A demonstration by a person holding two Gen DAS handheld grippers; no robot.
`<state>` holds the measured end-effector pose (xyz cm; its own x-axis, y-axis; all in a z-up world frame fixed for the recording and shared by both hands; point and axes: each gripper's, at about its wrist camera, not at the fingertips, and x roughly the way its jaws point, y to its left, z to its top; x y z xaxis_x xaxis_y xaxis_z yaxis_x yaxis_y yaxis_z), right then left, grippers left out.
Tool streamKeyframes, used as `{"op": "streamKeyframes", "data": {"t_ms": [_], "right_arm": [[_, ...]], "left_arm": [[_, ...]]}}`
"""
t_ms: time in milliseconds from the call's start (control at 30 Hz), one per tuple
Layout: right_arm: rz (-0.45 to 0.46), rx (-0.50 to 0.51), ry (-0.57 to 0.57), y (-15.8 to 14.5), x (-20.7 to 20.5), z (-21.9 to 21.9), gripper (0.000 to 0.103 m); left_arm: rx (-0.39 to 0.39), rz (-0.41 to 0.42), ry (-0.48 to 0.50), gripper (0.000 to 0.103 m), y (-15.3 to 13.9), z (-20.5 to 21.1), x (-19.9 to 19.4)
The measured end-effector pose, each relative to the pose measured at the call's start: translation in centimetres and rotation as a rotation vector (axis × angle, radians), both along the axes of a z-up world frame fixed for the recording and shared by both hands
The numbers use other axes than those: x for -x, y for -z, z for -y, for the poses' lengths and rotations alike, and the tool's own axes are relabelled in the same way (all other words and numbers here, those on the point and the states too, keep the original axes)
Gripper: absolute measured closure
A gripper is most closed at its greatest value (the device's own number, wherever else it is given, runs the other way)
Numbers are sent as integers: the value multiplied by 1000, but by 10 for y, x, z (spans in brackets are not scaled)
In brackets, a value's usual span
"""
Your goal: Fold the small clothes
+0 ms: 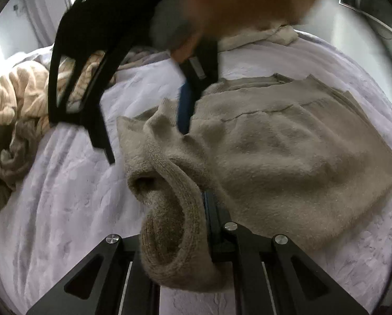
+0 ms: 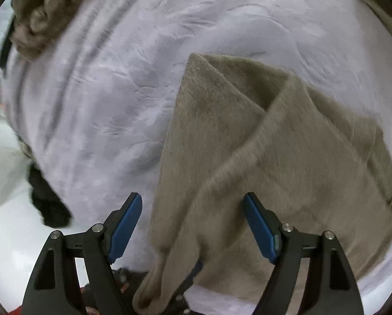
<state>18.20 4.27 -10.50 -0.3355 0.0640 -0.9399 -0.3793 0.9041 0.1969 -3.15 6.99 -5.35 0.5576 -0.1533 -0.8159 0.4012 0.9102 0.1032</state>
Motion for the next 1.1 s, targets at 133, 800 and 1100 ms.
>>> {"op": "streamKeyframes", "data": {"t_ms": [133,800,1100], "right_arm": [[16,114,-96,14,1,-20,21],[406,-481,450,-141,40,250,88],[511,-550,754,-111,111,410,88]], "left_arm": [[-26,28,30,91,-1,7,4],[14,185,336,91,-104,135,30],[-25,154,587,91,-81,252,64]]}}
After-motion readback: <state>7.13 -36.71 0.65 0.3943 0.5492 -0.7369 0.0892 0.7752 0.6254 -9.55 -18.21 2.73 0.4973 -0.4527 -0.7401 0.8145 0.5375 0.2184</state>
